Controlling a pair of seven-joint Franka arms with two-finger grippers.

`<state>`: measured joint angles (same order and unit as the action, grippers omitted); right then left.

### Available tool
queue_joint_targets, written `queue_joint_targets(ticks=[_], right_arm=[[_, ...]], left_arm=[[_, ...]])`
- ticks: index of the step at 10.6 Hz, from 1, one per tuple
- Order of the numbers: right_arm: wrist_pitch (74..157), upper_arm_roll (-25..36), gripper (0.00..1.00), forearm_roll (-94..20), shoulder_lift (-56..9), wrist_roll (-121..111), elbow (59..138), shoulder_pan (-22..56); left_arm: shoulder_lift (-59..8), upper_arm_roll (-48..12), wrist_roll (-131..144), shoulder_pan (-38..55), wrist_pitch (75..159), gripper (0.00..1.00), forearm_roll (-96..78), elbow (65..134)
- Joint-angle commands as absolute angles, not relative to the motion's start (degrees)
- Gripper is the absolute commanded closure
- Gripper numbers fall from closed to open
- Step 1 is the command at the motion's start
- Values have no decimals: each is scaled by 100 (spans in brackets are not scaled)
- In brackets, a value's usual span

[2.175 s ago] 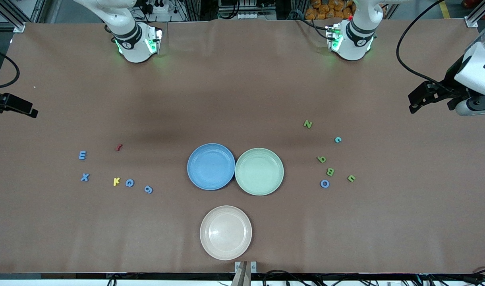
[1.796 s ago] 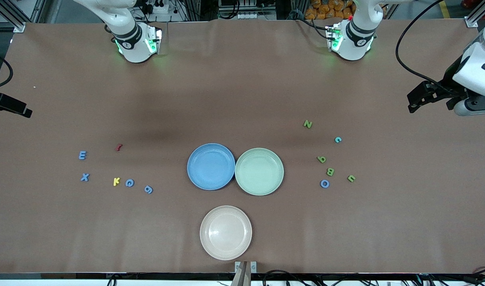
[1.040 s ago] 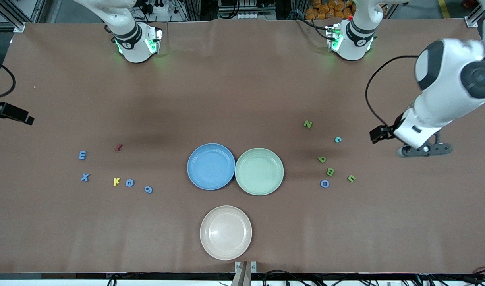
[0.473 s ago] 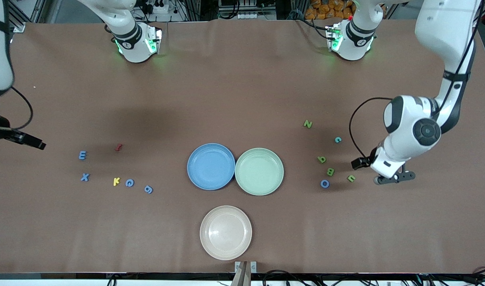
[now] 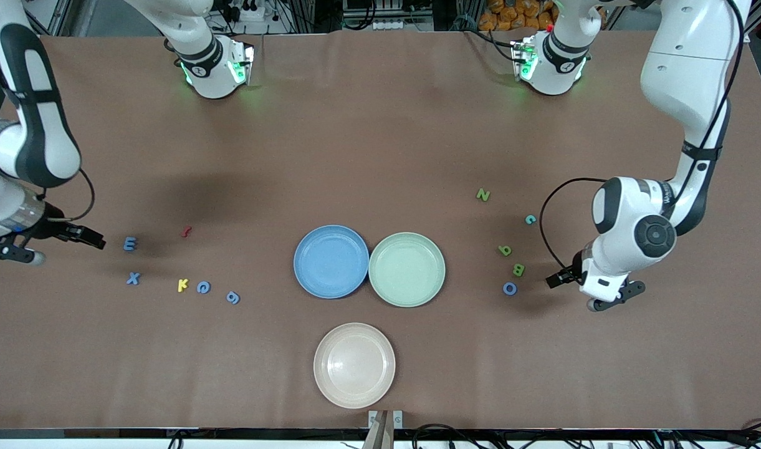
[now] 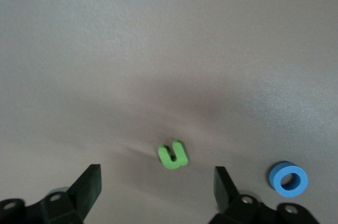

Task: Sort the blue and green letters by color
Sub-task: 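Reach the left gripper to the green U while the right gripper reaches blue letters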

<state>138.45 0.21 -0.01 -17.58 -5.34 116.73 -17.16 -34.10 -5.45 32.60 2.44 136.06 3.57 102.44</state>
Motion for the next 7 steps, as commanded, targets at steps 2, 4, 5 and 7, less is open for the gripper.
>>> queue_joint_targets(ticks=[2, 4, 5, 7], right_arm=[[15064, -53, 0, 35, -2399, -1694, 12066, -1907], [15553, -53, 0, 44, -2399, -1767, 12530, -1898], [15757, -53, 0, 44, -2391, -1767, 12690, -1898], [15898, -53, 0, 35, -2338, -1767, 12945, -1907]], left_arm=[[-3735, -536, 3910, 316, 13535, 24, 562, 9941], [-3832, -536, 4129, 325, 13535, 30, 562, 9870], [-3849, -536, 4279, 334, 13535, 35, 580, 9861], [-3920, -527, 4402, 378, 13535, 36, 650, 9817]])
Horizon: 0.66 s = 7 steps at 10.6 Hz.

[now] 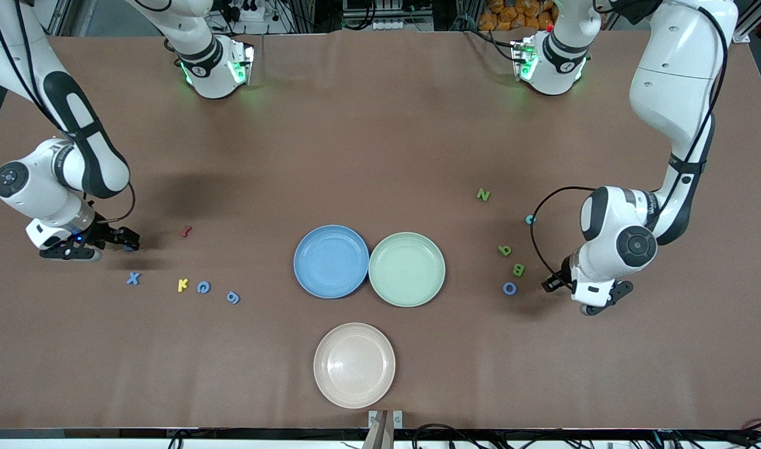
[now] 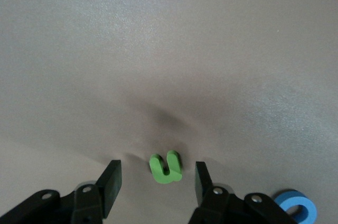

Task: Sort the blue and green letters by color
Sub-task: 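Grasp the green U with the left gripper while the right grasps a blue letter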

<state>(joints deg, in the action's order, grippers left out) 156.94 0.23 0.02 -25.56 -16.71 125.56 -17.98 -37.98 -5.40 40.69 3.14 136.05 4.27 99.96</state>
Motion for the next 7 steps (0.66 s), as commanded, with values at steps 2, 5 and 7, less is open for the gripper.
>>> queue_joint_targets(ticks=[2, 5, 7], right_arm=[[16136, -53, 0, 35, -2364, -1767, 13078, -1907], [16224, -53, 54, 35, -2373, -1740, 13096, -1907], [16382, -53, 70, 35, -2426, -1740, 13096, -1942]], left_arm=[[-3972, -527, 4412, 387, 13544, 36, 747, 9791], [-4043, -527, 4421, 396, 13561, 47, 747, 9782], [-4078, -536, 4421, 396, 13579, 53, 747, 9782]])
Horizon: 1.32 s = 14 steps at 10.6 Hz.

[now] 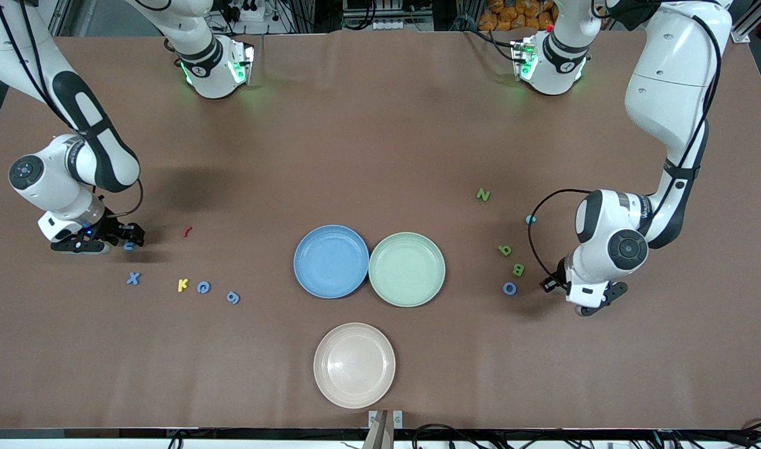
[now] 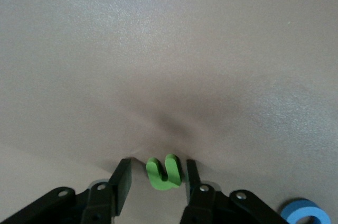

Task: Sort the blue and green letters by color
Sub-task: 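Grasp the green U with the left gripper while the right grasps a blue letter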

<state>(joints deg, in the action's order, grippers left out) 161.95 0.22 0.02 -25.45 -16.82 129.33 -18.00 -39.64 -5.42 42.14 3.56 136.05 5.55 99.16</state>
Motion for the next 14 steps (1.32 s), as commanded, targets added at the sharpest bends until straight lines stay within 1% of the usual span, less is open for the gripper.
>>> queue_joint_targets(ticks=[1, 2, 3, 5, 7, 9, 10, 11, 12, 14], right_arm=[[16479, -53, 73, 35, -2478, -1740, 13096, -1942], [16610, -53, 80, 35, -2539, -1740, 13096, -1951], [16681, -53, 84, 35, -2610, -1740, 13087, -1951], [16655, -53, 100, 26, -2584, -1679, 13061, -1942], [16463, -62, 100, -26, -2375, -1522, 12938, -1916], [15404, -140, 100, -44, -2058, -1162, 12588, -1846], [15085, -236, 100, -44, -1970, -838, 12447, -1785], [15039, -281, 100, -44, -1908, -374, 12367, -1593], [15012, -281, 100, -53, -1855, 153, 12288, -1234], [14662, -281, 100, -53, -1811, 1243, 11990, -505]], left_arm=[[-4104, -536, 4421, 396, 13597, 59, 747, 9774], [-4096, -536, 4412, 396, 13597, 85, 747, 9773], [-4078, -536, 4412, 456, 13597, 100, 747, 9773], [-3938, -545, 4499, 570, 13571, 100, 747, 9712], [-3710, -580, 4544, 946, 13326, 100, 747, 9695], [-3525, -606, 4702, 1448, 13228, 100, 677, 9677], [-3524, -606, 4937, 1816, 13228, 100, 659, 9581], [-3524, -615, 5314, 2124, 13228, 100, 668, 9493], [-3551, -607, 5691, 2423, 13228, 100, 668, 9318], [-3725, -659, 5888, 2688, 13254, 100, 642, 9098]])
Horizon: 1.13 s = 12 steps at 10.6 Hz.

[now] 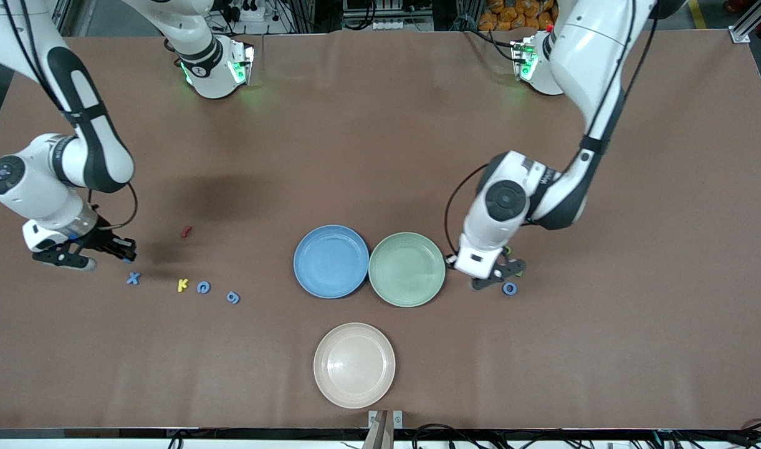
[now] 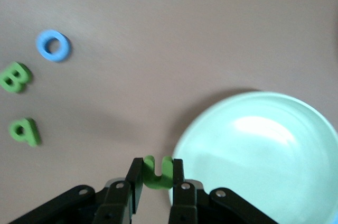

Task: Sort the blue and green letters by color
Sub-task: 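Carry the green U to the green plate while the right carries blue letter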

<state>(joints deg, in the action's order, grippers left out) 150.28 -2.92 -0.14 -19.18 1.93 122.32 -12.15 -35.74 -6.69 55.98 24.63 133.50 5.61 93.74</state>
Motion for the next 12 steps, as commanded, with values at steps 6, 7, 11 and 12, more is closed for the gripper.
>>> queue_joint_targets(ticks=[6, 7, 11, 12], right_arm=[[14080, -281, 100, -88, -2283, 2881, 10760, 1491], [14080, -281, 100, -88, -2581, 3066, 10427, 1746], [14141, -264, 100, -62, -3768, 3507, 9160, 2626], [14159, -264, 100, -44, -3910, 3507, 9045, 2793]], left_arm=[[-4114, -650, 6276, 2936, 13368, 0, 615, 8543], [-4018, -650, 6206, 2857, 13316, 0, 641, 8578], [-3491, -650, 4741, 2190, 12211, 0, 659, 8735], [-3428, -642, 4285, 2032, 12008, 0, 668, 8902]])
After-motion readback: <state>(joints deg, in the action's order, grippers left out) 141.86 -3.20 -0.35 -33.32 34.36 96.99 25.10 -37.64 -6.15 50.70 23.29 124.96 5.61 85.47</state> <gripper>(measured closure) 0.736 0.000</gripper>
